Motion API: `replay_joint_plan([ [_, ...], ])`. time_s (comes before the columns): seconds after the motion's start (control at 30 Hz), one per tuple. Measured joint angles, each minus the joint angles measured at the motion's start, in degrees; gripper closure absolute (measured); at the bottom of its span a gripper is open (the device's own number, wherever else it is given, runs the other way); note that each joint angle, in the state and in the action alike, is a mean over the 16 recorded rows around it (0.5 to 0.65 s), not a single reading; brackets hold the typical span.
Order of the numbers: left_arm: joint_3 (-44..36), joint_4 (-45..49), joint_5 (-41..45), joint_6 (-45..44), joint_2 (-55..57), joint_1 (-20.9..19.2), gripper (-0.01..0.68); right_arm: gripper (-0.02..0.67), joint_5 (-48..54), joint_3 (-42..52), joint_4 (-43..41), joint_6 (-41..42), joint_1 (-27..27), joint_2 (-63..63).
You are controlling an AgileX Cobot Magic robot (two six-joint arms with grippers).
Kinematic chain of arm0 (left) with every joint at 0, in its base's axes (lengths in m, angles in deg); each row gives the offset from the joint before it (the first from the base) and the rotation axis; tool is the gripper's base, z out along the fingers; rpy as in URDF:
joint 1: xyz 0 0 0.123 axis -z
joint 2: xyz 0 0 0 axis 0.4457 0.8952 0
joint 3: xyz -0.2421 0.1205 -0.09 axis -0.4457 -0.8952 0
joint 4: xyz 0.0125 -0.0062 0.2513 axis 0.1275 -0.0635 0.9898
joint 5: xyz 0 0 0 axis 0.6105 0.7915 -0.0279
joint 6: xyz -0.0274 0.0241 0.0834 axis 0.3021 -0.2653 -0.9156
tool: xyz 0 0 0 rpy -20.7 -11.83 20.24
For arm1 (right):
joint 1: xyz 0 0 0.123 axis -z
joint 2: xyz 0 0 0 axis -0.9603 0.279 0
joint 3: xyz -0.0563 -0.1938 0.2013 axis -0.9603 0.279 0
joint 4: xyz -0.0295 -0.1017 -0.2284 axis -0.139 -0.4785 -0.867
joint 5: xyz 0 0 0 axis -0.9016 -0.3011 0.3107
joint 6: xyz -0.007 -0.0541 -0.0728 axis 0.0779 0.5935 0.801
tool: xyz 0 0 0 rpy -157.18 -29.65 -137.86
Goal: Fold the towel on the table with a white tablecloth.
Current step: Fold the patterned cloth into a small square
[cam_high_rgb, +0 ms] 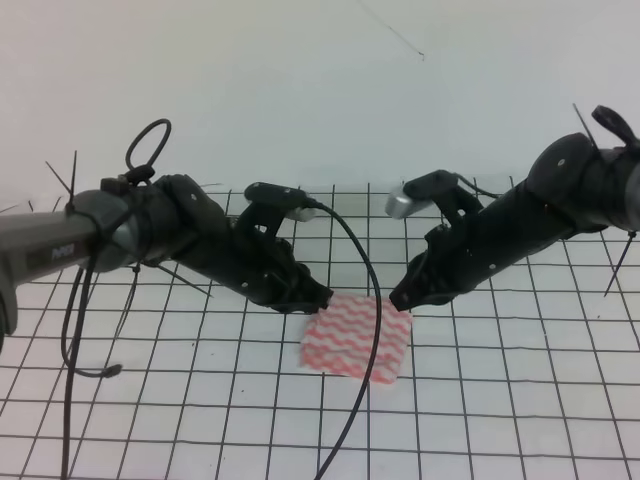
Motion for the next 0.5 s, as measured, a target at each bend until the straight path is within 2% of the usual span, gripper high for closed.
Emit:
replay_joint_plan([
  [0.5, 0.1, 1.8, 3.4, 1.0, 0.6, -0.3, 0.674, 0.649, -4.0, 0.0, -1.8, -1.6, 0.0, 0.5],
])
